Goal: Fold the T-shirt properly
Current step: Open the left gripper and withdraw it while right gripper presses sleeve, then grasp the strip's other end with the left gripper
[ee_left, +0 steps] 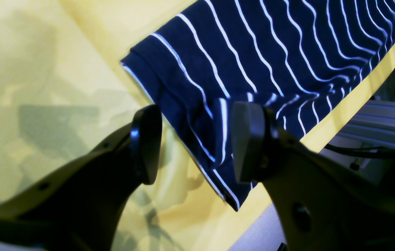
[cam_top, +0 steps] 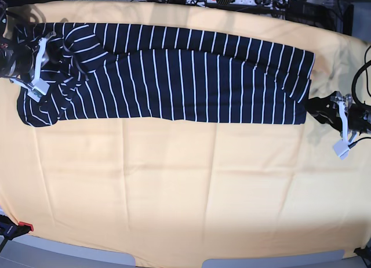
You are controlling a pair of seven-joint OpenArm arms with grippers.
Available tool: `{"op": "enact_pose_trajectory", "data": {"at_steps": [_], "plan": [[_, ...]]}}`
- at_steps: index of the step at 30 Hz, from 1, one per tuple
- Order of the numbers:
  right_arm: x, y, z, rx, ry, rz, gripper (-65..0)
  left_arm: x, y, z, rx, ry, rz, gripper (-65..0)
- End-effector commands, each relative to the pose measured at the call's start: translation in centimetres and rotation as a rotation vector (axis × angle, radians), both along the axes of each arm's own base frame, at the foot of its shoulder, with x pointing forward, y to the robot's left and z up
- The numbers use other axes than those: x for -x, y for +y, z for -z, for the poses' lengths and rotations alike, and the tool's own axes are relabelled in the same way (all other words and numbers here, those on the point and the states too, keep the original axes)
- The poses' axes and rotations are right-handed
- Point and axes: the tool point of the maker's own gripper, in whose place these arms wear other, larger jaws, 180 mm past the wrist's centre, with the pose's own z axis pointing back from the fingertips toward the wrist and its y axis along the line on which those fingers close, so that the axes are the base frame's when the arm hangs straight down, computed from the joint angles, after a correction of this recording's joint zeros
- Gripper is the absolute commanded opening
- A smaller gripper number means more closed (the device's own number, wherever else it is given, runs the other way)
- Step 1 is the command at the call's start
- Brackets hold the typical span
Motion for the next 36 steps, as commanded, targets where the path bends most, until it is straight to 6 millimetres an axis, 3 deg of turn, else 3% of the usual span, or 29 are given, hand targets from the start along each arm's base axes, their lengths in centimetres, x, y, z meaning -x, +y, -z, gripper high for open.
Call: {"op": "enact_pose_trajectory", "data": {"at_steps": [1, 3, 9, 14, 17, 22, 26, 28, 31, 32, 36], "plan": [[-0.7, -0.2, -1.0, -0.003, -0.03, -0.017, -29.9, -0.7, 1.0, -1.7, -0.011, -0.043, -0.011, -30.7], [-1.0, 0.3, -1.4, -0.029, -0.042, -0.023, -24.4, -0.7, 1.4, -1.9, -0.021, -0.044, -0.015, -30.7], [-2.4, 3.8, -6.3, -0.127, -0.198, -0.12, -24.5, -0.9, 3.9, -3.8, -0.076, -0.076, -0.05, -30.7], [-4.5, 2.0, -11.1, -0.052, -0.395, -0.088, -24.6, -2.4, 6.0, -7.4, -0.09, -0.181, -0.11, -30.7], [-5.0, 2.1, -12.1, -0.121, -0.45, -0.008, -24.6, -3.4, 6.8, -9.6, -0.076, -0.256, -0.147, -30.7], [-4.3, 4.7, -10.3, -0.288, -0.456, 0.081, -24.6, -4.4, 7.7, -11.9, -0.046, -0.32, -0.224, -30.7], [-4.3, 5.9, -9.0, -0.379, -0.448, 0.161, -25.5, -4.3, 7.6, -11.3, -0.033, -0.295, -0.238, -30.7], [-4.4, 5.7, -7.9, -0.364, -0.447, 0.212, -35.4, -3.7, 7.8, -9.8, -0.022, -0.245, -0.265, -30.7], [-4.9, 4.6, -6.0, -0.325, -0.457, 0.306, -60.7, -2.2, 8.3, -6.7, -0.011, -0.158, -0.292, -30.7], [-5.1, 4.3, -5.5, -0.32, -0.463, 0.334, -65.0, -1.7, 8.4, -5.8, -0.001, -0.132, -0.307, -30.7], [-6.2, 1.8, -3.8, -0.285, -0.509, 0.433, -65.0, -1.2, 8.2, -3.5, 0.081, -0.086, -0.389, -30.7]]}}
